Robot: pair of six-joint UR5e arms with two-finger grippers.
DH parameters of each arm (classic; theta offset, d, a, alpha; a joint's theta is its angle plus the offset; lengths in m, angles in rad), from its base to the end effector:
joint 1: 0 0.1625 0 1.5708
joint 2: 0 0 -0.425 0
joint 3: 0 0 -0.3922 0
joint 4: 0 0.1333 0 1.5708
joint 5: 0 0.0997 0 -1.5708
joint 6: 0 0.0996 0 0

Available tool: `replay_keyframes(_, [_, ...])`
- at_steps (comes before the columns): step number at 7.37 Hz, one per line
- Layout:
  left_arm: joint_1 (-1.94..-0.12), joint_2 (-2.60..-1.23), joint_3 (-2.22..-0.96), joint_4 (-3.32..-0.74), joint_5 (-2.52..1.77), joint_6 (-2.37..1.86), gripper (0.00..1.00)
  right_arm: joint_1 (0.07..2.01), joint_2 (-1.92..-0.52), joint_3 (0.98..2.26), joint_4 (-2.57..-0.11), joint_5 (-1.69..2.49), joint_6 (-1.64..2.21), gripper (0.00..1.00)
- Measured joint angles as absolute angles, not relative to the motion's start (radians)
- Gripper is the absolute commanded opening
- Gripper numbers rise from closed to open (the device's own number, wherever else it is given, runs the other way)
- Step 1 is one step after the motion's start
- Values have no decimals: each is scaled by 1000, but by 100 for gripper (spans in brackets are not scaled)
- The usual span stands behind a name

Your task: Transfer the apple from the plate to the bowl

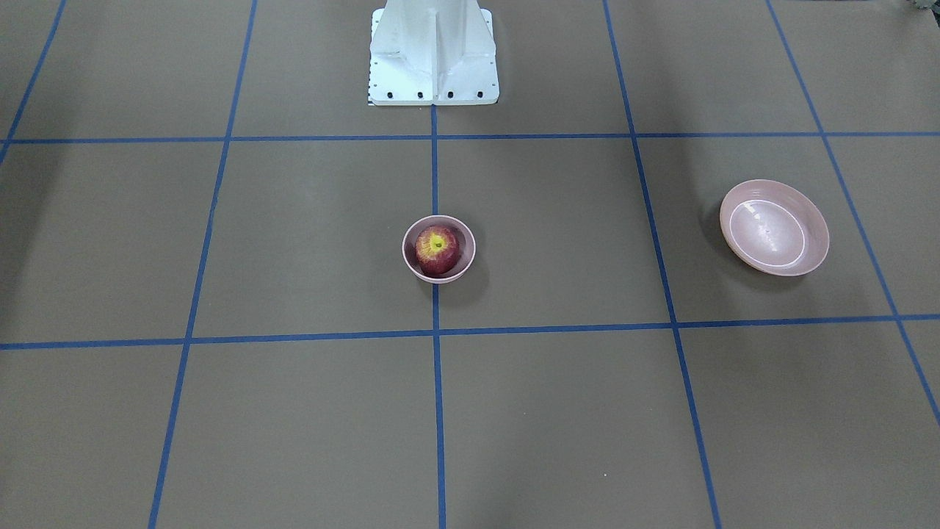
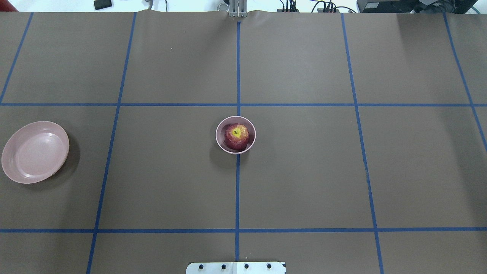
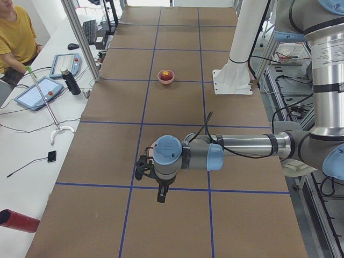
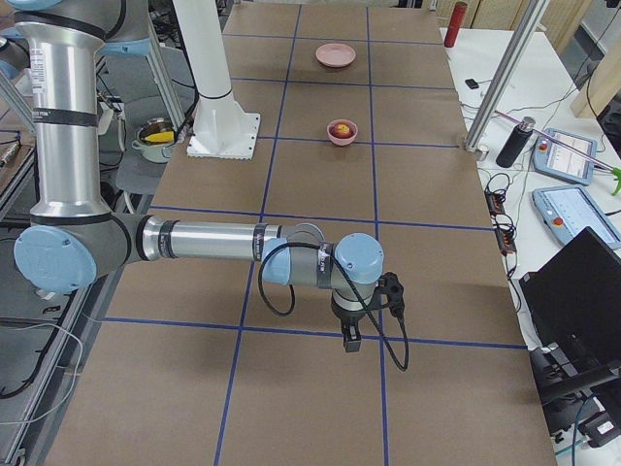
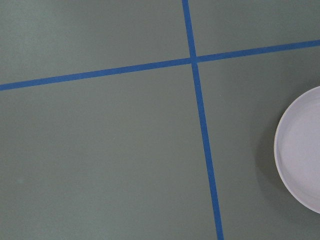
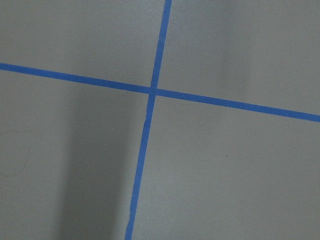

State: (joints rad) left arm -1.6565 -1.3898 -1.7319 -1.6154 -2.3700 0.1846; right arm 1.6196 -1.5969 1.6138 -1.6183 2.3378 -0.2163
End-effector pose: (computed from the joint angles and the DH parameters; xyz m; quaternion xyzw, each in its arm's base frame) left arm -0.0974 -0.4102 0.6553 0.0637 0.3839 0.0503 0.9198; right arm 0.0874 -0.4748 0.6555 0.0354 -0.3727 -0.0719 0.9245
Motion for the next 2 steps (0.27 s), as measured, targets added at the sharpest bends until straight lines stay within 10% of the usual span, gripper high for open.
replay_keyframes(2, [-1657, -1389, -1736, -1616, -2370, 185, 98, 1618, -1597, 1614, -1618, 2338, -216, 100])
